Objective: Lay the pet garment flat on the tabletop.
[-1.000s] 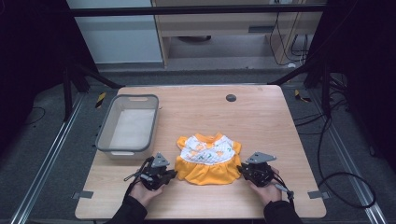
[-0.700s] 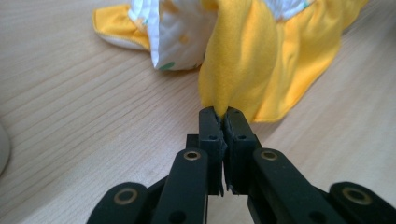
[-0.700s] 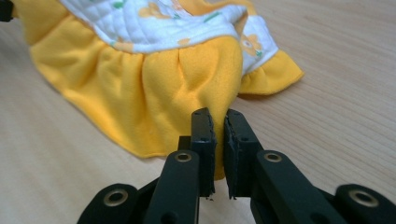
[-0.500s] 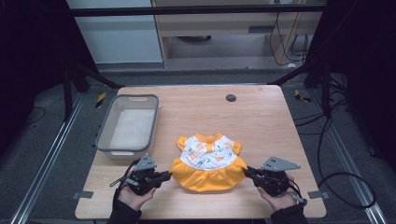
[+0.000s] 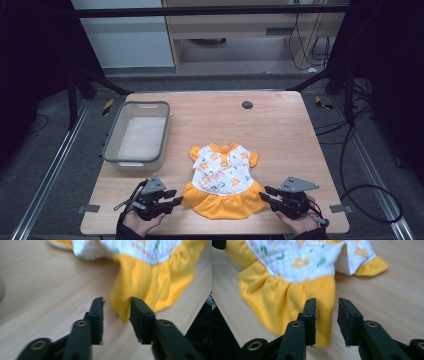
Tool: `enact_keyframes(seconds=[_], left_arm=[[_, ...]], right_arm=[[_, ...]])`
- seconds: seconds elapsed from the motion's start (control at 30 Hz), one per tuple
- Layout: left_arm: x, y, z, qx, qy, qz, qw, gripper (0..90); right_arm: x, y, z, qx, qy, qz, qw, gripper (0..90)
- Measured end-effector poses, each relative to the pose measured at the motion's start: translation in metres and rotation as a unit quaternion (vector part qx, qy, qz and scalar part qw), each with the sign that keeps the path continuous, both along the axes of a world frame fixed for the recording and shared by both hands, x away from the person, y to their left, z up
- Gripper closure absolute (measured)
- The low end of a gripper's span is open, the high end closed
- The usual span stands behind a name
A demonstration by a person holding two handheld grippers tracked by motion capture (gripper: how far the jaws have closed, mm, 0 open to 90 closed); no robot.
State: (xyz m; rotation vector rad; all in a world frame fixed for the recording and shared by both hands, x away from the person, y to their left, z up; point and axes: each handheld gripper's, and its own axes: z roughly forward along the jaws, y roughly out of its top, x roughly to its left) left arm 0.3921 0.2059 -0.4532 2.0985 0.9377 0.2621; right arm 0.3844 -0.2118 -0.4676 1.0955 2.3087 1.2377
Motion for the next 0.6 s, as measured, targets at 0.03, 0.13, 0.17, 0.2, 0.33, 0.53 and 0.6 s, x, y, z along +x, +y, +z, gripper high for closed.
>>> enact_keyframes(seconds=[0.03,0.13,0.17,0.2,0.33,0.53,0.6], left_arm=[[0.001,0.002,0.003,-0.007,-0.010,0.003,0.9999,53.2],[0.006,0.005,0.013,-0.012,-0.034,0.014,0.9992,50.9],[0.009,0.005,0.015,-0.011,-0.039,0.017,0.9990,49.7],[0.013,0.005,0.019,-0.011,-0.048,0.021,0.9986,49.7],[0.035,-0.001,0.032,-0.006,-0.071,0.032,0.9970,48.5],[0.080,-0.021,0.037,0.014,-0.100,0.061,0.9930,46.4],[0.094,-0.028,0.034,0.023,-0.099,0.065,0.9927,46.0]], right_arm=[[0.001,-0.002,0.004,0.007,-0.019,-0.006,0.9998,62.5],[0.005,-0.003,0.008,0.012,-0.029,-0.011,0.9995,60.2],[0.008,-0.004,0.010,0.014,-0.034,-0.015,0.9992,59.2],[0.011,-0.004,0.011,0.014,-0.036,-0.017,0.9991,58.5],[0.031,-0.003,0.016,0.017,-0.047,-0.032,0.9982,56.5],[0.068,0.003,0.018,0.017,-0.054,-0.051,0.9971,50.7],[0.081,0.005,0.016,0.013,-0.052,-0.057,0.9970,50.1]])
